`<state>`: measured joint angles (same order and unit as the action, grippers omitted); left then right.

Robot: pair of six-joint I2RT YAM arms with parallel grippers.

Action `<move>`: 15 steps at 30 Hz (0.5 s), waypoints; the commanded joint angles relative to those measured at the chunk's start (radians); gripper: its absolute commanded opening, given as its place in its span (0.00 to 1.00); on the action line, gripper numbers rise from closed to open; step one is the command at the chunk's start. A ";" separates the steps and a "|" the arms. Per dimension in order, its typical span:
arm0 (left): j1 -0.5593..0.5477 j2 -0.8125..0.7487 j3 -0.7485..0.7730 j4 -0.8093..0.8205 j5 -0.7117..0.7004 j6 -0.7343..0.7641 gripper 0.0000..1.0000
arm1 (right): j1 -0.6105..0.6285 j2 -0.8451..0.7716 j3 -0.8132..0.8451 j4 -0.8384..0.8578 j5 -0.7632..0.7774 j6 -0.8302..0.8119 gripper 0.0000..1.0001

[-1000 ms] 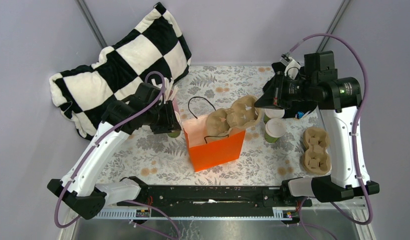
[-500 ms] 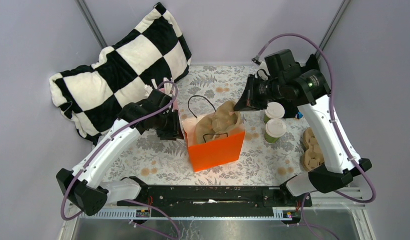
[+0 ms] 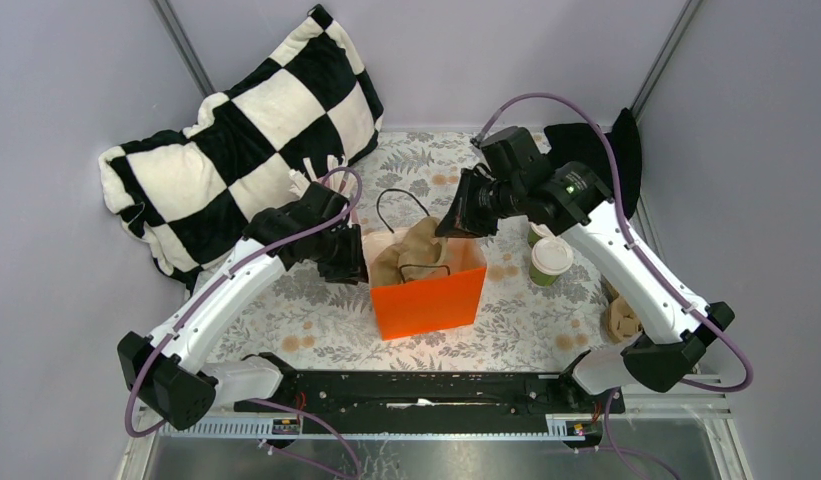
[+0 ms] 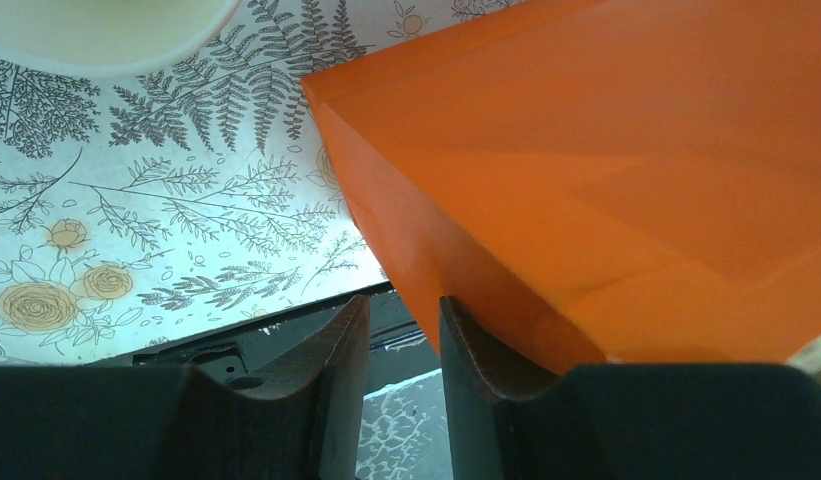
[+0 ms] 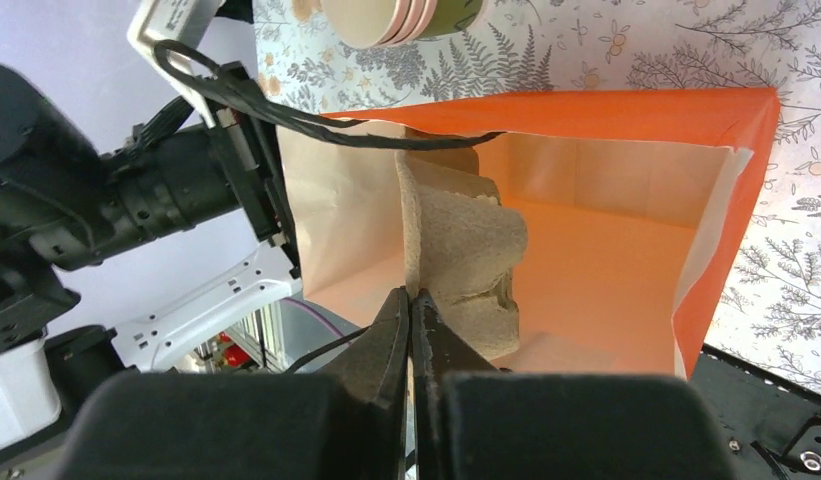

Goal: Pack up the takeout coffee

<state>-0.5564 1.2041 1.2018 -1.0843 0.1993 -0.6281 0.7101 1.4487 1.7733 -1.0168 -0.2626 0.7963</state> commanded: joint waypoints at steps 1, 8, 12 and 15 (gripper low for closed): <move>0.003 -0.016 -0.006 0.041 0.023 0.018 0.35 | 0.012 -0.071 -0.074 0.147 0.080 0.050 0.00; 0.003 -0.040 -0.015 0.040 0.014 0.013 0.35 | 0.013 -0.144 -0.214 0.240 0.111 0.073 0.00; 0.003 -0.052 -0.023 0.041 0.014 0.008 0.35 | 0.012 -0.168 -0.270 0.287 0.116 0.086 0.00; 0.003 -0.060 -0.030 0.041 0.011 0.003 0.35 | 0.012 -0.182 -0.316 0.317 0.107 0.102 0.00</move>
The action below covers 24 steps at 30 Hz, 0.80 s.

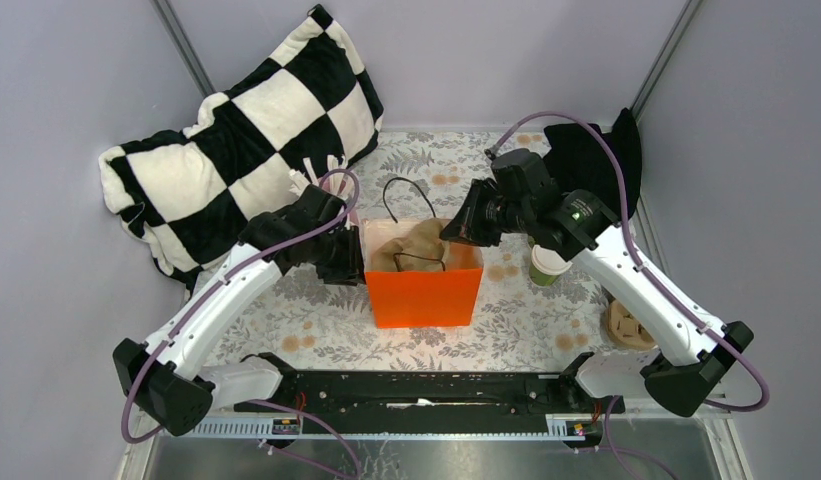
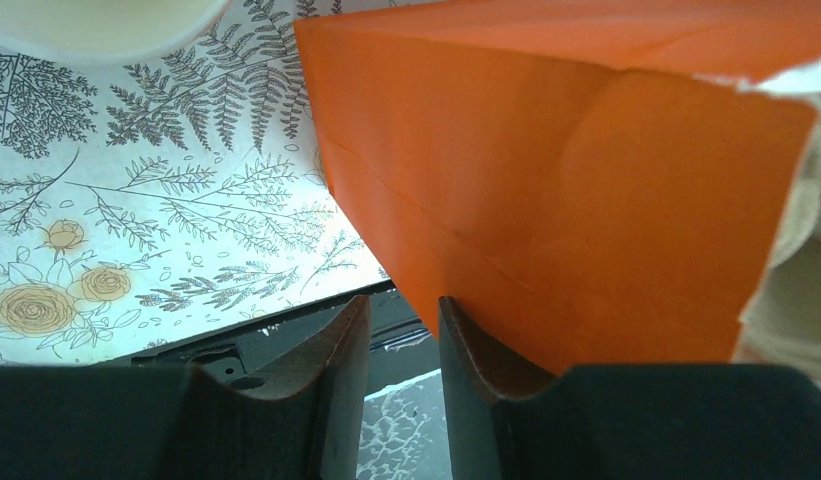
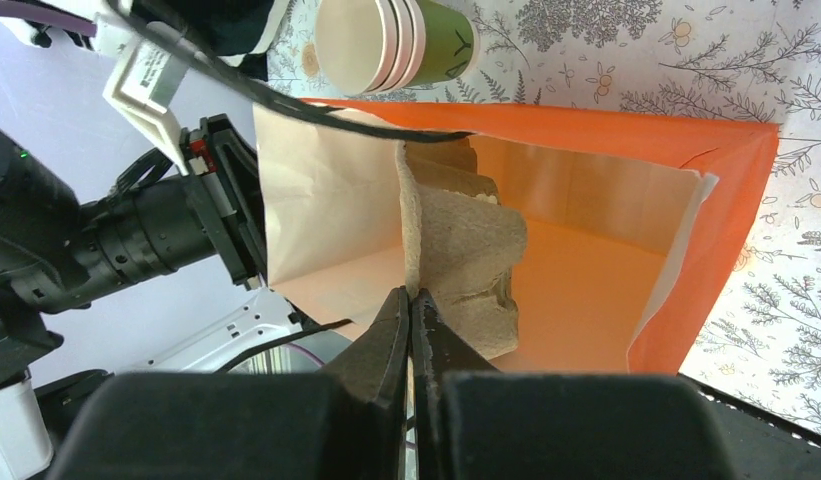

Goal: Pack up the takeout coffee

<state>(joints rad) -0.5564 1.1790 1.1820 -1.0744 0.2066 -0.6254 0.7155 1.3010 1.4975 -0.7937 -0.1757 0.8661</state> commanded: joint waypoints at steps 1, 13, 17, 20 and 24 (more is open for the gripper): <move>0.003 -0.037 -0.012 0.032 0.004 -0.001 0.35 | 0.007 -0.035 -0.048 0.101 0.015 0.037 0.00; 0.003 -0.054 -0.016 0.027 0.001 -0.002 0.35 | 0.006 -0.053 -0.099 0.095 0.033 0.080 0.00; 0.003 -0.056 -0.016 0.024 0.002 -0.003 0.35 | 0.006 -0.064 -0.123 0.106 0.041 0.094 0.00; 0.003 -0.057 -0.016 0.024 0.002 -0.002 0.35 | 0.006 -0.066 -0.128 0.110 0.045 0.097 0.00; 0.003 -0.058 -0.016 0.024 -0.002 -0.002 0.35 | 0.006 -0.057 -0.143 0.122 0.038 0.090 0.09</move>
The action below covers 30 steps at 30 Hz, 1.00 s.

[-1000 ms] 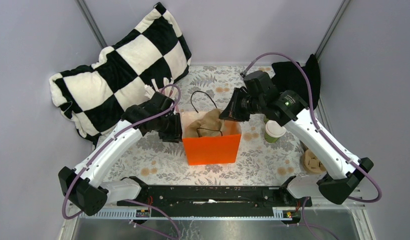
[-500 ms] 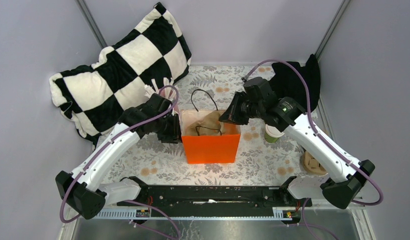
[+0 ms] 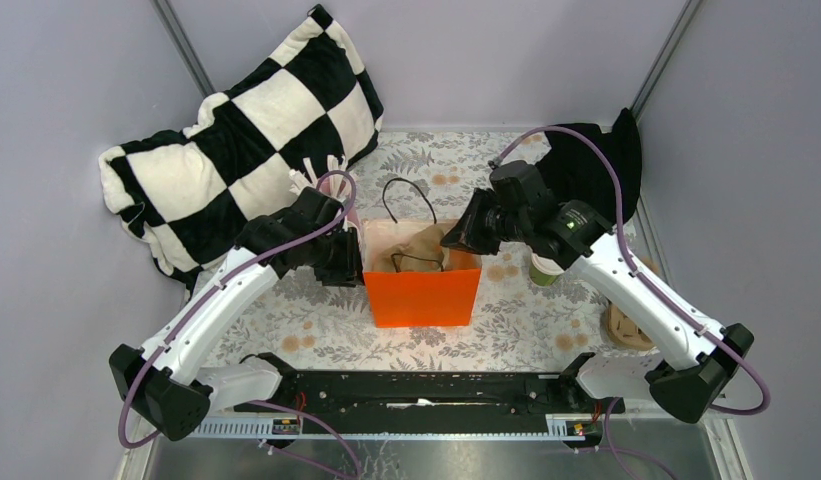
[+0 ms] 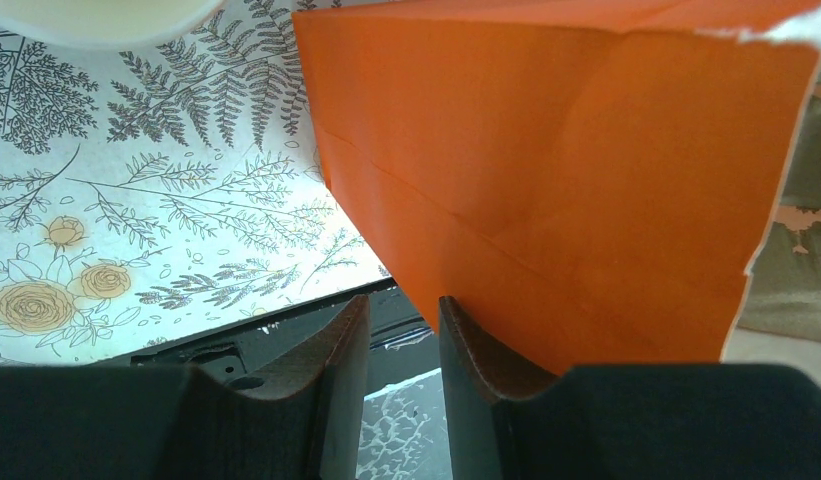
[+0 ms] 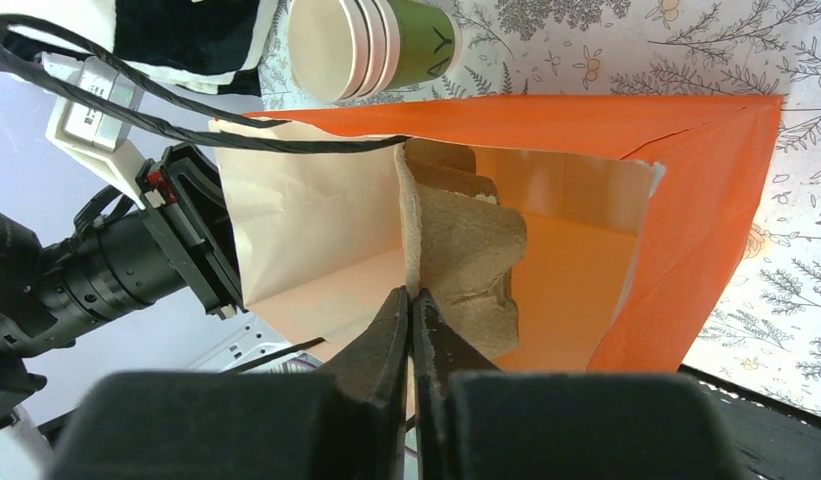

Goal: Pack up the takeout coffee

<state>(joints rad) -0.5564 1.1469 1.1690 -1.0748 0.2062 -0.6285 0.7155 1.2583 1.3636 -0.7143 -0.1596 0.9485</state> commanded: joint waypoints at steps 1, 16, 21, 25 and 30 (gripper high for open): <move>0.003 -0.026 -0.002 0.024 -0.005 0.001 0.35 | 0.006 0.002 0.011 -0.024 0.021 -0.009 0.24; 0.003 -0.089 0.092 -0.003 -0.102 -0.021 0.39 | 0.010 -0.023 0.507 -0.489 0.291 -0.280 0.88; 0.003 -0.142 0.158 -0.021 -0.154 -0.055 0.55 | 0.010 0.028 0.432 -0.565 0.356 -0.310 0.98; 0.003 -0.143 0.211 0.021 -0.139 -0.081 0.69 | 0.010 0.111 0.458 -0.588 0.308 -0.309 1.00; -0.008 -0.016 0.326 -0.027 -0.127 -0.108 0.74 | 0.025 0.211 0.477 -0.597 0.305 -0.291 0.94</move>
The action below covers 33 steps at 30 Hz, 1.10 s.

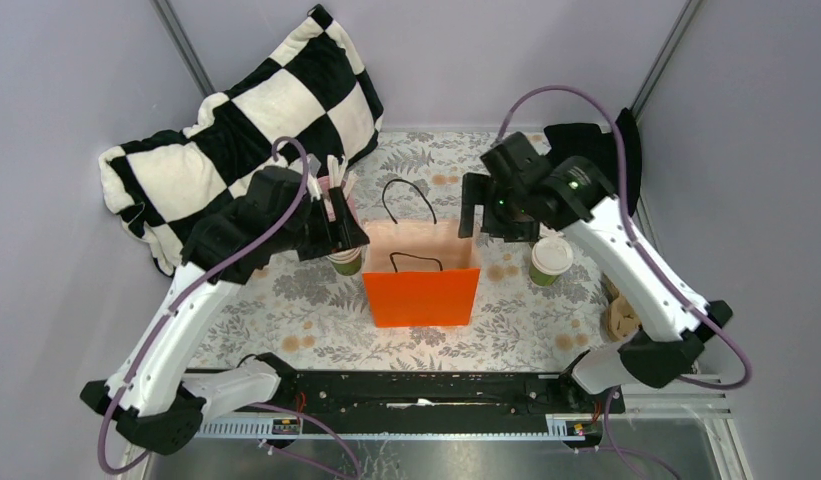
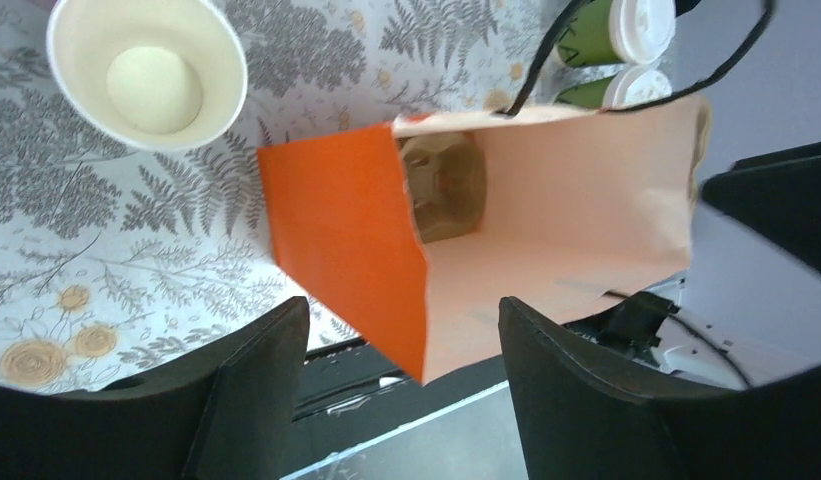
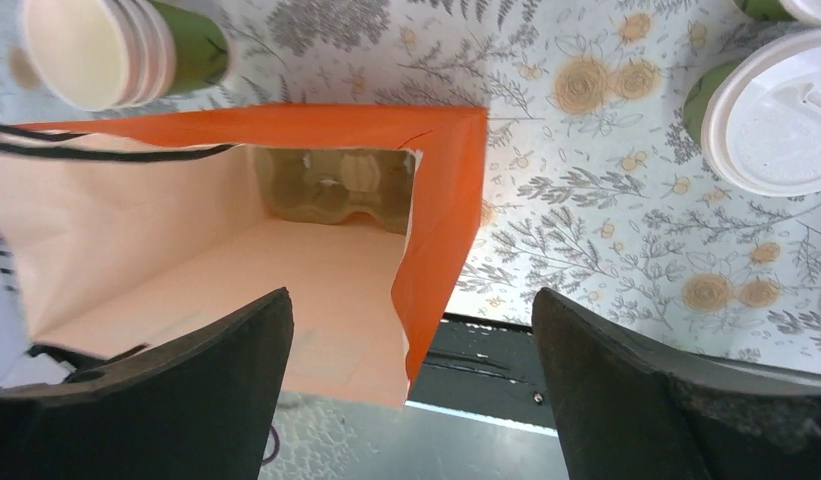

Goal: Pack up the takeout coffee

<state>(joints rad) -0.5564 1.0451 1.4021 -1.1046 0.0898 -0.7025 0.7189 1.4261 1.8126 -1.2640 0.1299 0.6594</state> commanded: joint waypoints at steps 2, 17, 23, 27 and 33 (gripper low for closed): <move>-0.018 0.125 0.129 -0.031 -0.039 -0.045 0.73 | 0.044 0.085 0.050 -0.091 0.071 0.013 0.88; -0.097 0.246 0.203 -0.102 -0.152 0.011 0.46 | -0.248 0.004 0.097 -0.178 0.242 -0.188 1.00; -0.108 0.268 0.217 -0.101 -0.150 0.046 0.43 | -0.477 -0.130 -0.359 -0.033 0.079 -0.303 1.00; -0.108 0.267 0.216 -0.097 -0.143 0.069 0.41 | -0.509 -0.100 -0.476 0.063 0.024 -0.358 1.00; -0.109 0.267 0.210 -0.092 -0.117 0.084 0.47 | -0.510 -0.040 -0.518 0.173 0.057 -0.413 1.00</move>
<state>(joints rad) -0.6609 1.3140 1.5776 -1.2125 -0.0349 -0.6468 0.2100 1.3708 1.3025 -1.2026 0.1886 0.3145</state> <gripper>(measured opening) 0.445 0.994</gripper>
